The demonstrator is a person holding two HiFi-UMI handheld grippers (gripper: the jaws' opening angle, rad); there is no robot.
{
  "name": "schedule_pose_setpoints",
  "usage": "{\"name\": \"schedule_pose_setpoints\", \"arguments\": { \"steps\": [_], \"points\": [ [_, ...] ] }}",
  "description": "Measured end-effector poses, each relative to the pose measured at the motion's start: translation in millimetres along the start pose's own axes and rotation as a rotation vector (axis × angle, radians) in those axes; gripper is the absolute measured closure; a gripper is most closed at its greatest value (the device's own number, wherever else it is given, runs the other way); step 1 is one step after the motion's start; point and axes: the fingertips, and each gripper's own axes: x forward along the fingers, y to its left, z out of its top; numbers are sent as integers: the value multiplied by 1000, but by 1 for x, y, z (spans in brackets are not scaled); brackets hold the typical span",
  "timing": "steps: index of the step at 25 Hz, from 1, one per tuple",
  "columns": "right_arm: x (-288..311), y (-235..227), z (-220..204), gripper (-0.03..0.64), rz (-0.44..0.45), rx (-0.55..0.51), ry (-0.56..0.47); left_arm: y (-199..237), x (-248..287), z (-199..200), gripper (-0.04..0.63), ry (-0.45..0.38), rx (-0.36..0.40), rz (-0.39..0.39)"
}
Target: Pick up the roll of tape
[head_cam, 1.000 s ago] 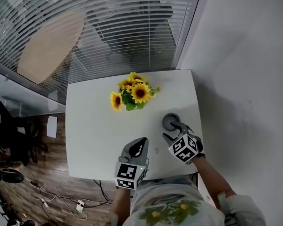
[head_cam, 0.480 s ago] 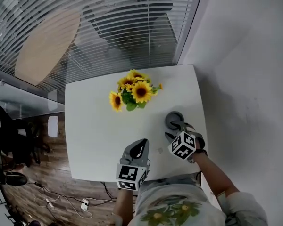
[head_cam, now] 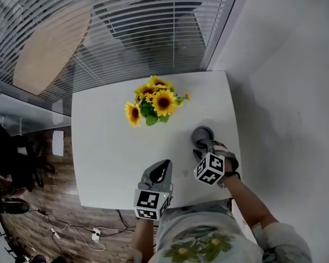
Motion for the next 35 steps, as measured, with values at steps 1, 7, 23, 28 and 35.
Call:
{"name": "schedule_pose_setpoints", "arguments": {
  "steps": [1,7,23,28,35],
  "points": [
    [-1,-1,0,495,-8,-17,8,0,-1,1,591,-1,0,0],
    [-1,-1,0,534,-6,-57,24,3,-1,1,591,-4,-5,5],
    [-6,0,0,545,17,-28,7,0,-8,4,591,-19,3,21],
    [-15,0,3,545,13,-23,-5,-2,-12,8,591,-30,6,26],
    [-27,1,8,545,4,-5,-29,-5,-19,11,591,-41,12,33]
  ]
}}
